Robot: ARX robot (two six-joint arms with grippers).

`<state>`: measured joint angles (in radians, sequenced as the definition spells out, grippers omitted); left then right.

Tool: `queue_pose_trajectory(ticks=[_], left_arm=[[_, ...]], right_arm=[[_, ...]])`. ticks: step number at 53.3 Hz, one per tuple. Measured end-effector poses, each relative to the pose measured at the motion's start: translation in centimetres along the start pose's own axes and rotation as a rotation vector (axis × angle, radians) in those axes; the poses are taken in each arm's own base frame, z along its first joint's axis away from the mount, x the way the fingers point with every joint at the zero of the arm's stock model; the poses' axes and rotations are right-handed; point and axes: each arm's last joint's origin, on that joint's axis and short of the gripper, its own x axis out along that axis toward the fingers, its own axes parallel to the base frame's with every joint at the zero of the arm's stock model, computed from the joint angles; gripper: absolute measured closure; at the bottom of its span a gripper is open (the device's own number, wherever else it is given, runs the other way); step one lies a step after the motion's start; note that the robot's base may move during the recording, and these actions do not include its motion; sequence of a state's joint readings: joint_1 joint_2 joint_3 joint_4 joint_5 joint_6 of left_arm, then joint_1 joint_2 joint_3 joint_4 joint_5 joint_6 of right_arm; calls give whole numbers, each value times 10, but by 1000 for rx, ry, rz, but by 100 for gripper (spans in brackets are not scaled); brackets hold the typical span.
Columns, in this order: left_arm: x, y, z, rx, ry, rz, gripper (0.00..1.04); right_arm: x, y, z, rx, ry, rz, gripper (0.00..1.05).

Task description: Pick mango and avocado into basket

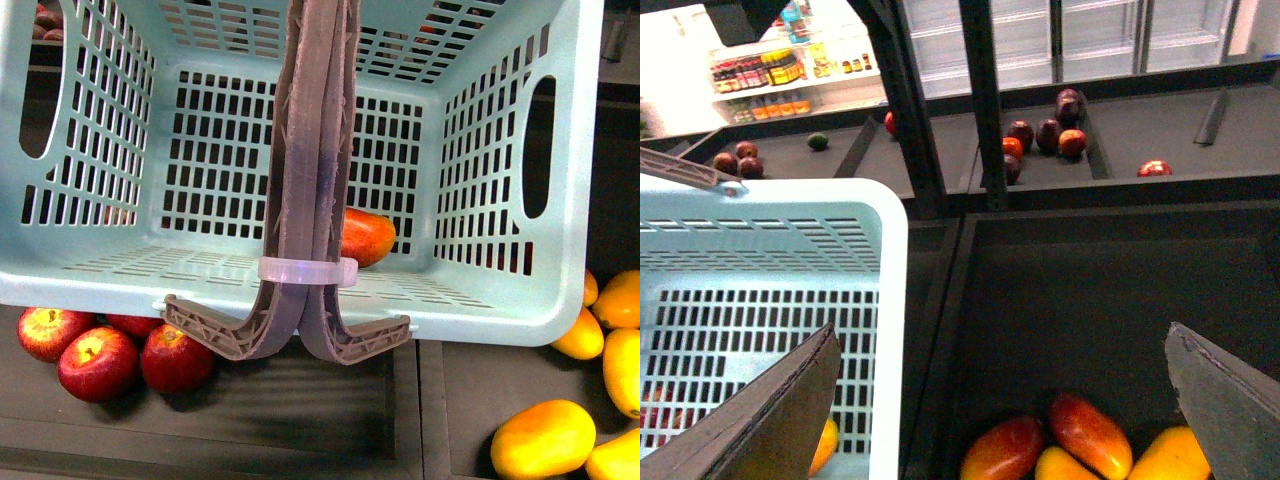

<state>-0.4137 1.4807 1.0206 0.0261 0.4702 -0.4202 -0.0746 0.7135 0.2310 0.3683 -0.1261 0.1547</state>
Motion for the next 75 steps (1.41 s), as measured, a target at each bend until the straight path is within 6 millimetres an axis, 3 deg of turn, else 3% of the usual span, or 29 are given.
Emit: queue_pose_trajectory(ticks=[12,32,42,63,75], left_arm=[[0,0,0,0,-1,3,92],[0,0,0,-1,0,-1,92],[0,0,0,-1,-1,3,92],[0,0,0,-1,0,0,92],[0,0,0,0,0,0,92]], right_arm=[[-30,-1,-25,3,-18,-71,8],[-32,-1,-24,6,-37,-73,8],[-36,5,-29,-127,-116,-39,37],[-43,3,-43,-165,-126,-44,103],[-47,3,-44,-165,-127,-43,102]])
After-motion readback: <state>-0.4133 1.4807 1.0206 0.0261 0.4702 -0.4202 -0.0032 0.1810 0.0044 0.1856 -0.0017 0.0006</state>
